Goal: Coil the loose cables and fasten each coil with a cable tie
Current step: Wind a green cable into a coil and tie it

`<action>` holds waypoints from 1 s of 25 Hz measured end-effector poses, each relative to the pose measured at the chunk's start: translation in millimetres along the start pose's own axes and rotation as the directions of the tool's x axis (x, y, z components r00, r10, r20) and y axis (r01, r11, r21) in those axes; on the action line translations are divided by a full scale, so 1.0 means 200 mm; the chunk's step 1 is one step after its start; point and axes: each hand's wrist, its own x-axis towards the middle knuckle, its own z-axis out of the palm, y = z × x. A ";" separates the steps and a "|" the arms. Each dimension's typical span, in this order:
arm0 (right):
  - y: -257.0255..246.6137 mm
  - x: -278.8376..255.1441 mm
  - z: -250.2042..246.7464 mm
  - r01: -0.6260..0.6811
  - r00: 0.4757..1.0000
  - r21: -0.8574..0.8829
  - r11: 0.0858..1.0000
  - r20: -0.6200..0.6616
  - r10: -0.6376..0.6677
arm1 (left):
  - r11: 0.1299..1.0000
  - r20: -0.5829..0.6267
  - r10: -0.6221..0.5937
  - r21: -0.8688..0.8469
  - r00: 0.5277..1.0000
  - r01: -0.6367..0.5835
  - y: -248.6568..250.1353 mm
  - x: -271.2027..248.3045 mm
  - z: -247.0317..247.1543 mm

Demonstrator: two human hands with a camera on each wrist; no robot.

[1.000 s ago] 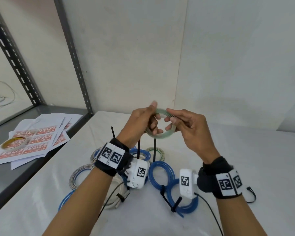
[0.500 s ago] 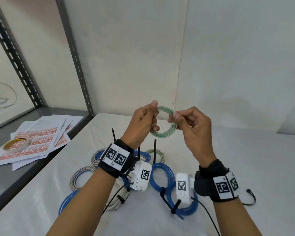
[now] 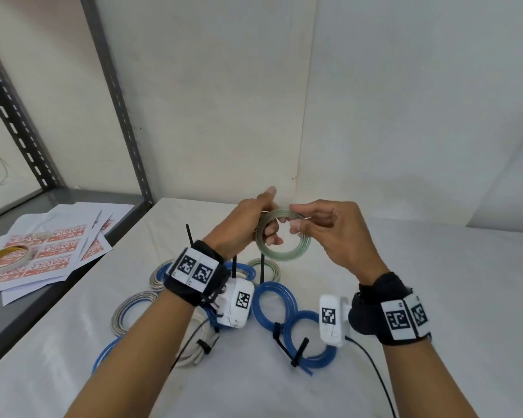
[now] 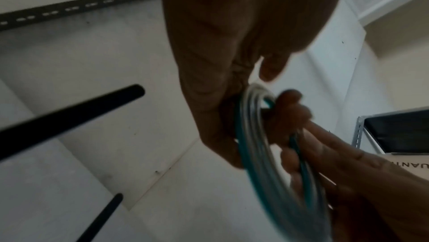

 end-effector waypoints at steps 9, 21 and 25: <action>-0.07 -0.16 -0.32 -0.091 0.993 -0.252 0.963 0.044 0.105 | 0.978 0.291 -0.199 0.118 0.936 0.171 -0.05 0.07 0.30; 0.27 -0.53 -0.54 -0.295 0.590 -0.906 0.303 0.077 0.803 | 0.900 0.162 -0.210 0.416 0.964 0.126 -0.21 0.06 0.61; 0.10 -0.48 -0.59 -0.334 0.822 -0.727 0.600 0.088 0.563 | 0.919 0.118 -0.148 0.383 0.982 0.093 -0.20 0.06 0.55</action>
